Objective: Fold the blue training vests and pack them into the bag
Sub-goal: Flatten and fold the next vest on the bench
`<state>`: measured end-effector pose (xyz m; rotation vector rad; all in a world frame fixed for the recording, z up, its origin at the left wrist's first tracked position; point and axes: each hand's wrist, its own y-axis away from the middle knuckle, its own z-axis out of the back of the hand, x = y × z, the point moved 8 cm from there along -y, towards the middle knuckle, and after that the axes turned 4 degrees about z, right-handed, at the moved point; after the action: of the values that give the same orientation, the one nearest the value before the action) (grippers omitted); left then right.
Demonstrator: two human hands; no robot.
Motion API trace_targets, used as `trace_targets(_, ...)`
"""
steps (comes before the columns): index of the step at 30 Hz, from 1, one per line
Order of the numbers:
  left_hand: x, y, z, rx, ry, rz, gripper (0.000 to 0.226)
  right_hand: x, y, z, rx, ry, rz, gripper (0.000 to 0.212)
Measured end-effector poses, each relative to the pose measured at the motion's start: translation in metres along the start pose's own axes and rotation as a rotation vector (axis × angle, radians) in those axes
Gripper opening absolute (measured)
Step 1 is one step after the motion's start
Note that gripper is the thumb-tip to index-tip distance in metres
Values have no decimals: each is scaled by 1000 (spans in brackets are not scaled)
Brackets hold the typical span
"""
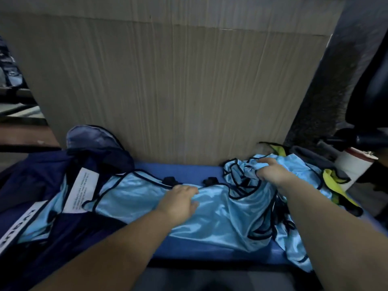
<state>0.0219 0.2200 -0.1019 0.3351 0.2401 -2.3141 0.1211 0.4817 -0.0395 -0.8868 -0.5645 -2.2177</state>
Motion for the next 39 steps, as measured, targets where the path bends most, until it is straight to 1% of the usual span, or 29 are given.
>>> trace_targets(1,-2,1,-12,56,6,16,48,-4,0,7,1,54,3,67)
trace_targets(2,-2,3,-23,114,3,40,56,-7,1,15,10,139,-5,64)
trace_targets(4,-1,3,-40,215,-53,81,67,-19,2,28,40,295,-47,49)
trace_targets(6,0,4,-53,304,-134,97,77,-27,-2,44,24,490,-39,37)
trace_targets(8,0,2,-58,344,-165,97,87,-38,-10,62,-15,518,-38,33)
trace_targets(9,-2,0,-58,349,-171,94,91,-42,-8,74,-69,505,-42,33)
trace_targets(11,-6,-3,-56,351,-179,93,95,-47,1,98,-176,456,-61,32)
trace_targets(12,-9,-6,-54,348,-179,94,96,-49,5,105,-186,460,-73,30)
trace_targets(14,-20,-13,-52,297,-173,84,90,-52,14,114,-207,440,-76,22)
trace_targets(16,-37,-20,-46,151,-157,64,86,-61,17,116,-251,307,-64,19)
trace_targets(17,-47,-23,-44,77,-136,43,88,-69,17,116,-285,221,-61,27)
trace_targets(18,-58,-24,-46,40,-107,6,90,-77,19,114,-323,133,-77,37)
trace_targets(20,-82,-25,-60,61,-60,-91,86,-92,26,103,-345,-12,-109,53)
trace_targets(22,-102,-24,-76,122,-41,-162,74,-102,29,92,-334,-116,-124,68)
trace_targets(24,-113,-22,-89,196,-43,-180,71,-114,24,87,-293,-107,-150,79)
trace_targets(25,-115,-21,-94,224,-61,-186,72,-117,22,87,-268,-86,-154,76)
trace_targets(26,-117,-21,-97,236,-75,-190,72,-115,20,90,-258,-68,-141,66)
trace_targets(28,-118,-23,-97,236,-64,-183,74,-113,16,102,-314,-78,-105,42)
trace_targets(30,-116,-24,-95,228,-6,-172,74,-114,14,112,-398,-117,-78,31)
trace_targets(32,-113,-23,-89,170,94,-156,76,-112,15,114,-449,-103,-48,30)
trace_targets(34,-113,-17,-75,16,143,-161,87,-112,16,116,-482,-84,-39,31)
trace_targets(35,-115,-12,-66,-73,135,-171,89,-112,16,116,-492,-66,-38,32)
trace_targets(36,-121,-6,-58,-159,140,-194,83,-110,16,117,-497,-33,-38,31)
trace_targets(37,-130,-2,-50,-222,169,-222,71,-109,17,118,-501,2,-34,31)
trace_targets(39,-157,2,-44,-237,206,-268,56,-106,18,118,-508,30,-17,29)
